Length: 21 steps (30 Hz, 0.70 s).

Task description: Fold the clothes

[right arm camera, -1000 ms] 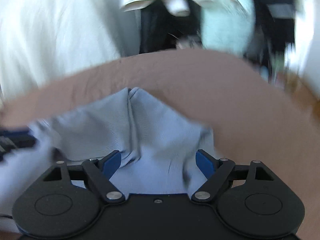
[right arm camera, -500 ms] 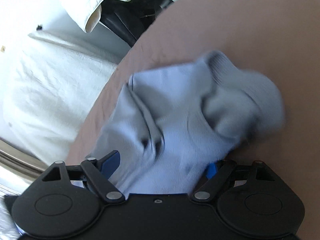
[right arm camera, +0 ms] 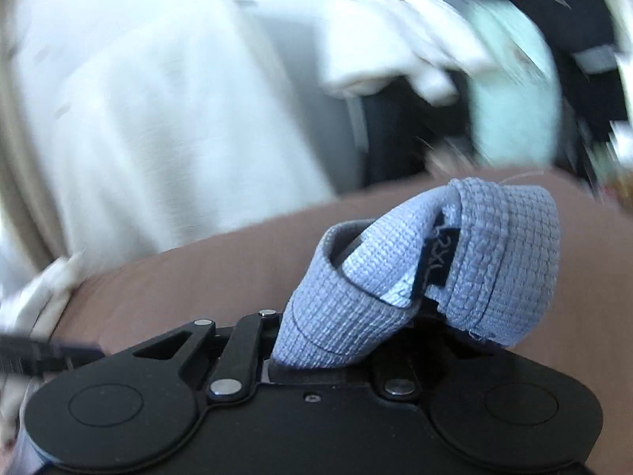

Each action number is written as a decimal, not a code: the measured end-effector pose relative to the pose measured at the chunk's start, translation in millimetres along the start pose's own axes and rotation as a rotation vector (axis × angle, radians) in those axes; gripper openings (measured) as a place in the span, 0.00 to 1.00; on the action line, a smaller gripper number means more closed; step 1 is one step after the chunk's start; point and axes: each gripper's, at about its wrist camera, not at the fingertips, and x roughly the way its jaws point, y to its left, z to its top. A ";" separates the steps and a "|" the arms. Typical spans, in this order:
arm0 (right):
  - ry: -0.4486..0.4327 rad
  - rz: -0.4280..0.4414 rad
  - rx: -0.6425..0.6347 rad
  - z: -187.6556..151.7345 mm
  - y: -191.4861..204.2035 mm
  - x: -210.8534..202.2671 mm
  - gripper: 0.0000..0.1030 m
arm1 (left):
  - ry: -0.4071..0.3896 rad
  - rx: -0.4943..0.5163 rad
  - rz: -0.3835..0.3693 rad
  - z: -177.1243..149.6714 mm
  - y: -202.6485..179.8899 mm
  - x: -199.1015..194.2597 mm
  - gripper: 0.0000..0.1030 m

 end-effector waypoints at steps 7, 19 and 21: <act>0.024 0.222 -0.408 -20.1 162.5 -20.6 0.16 | -0.097 -0.252 0.199 -41.4 88.6 -106.0 0.40; 0.166 0.246 -1.127 -173.8 287.3 8.2 0.23 | -0.053 -0.602 0.059 -119.8 186.0 -104.2 0.40; 0.183 0.265 -1.083 -166.3 281.6 11.9 0.22 | -0.045 -0.533 0.045 -109.7 183.4 -102.2 0.43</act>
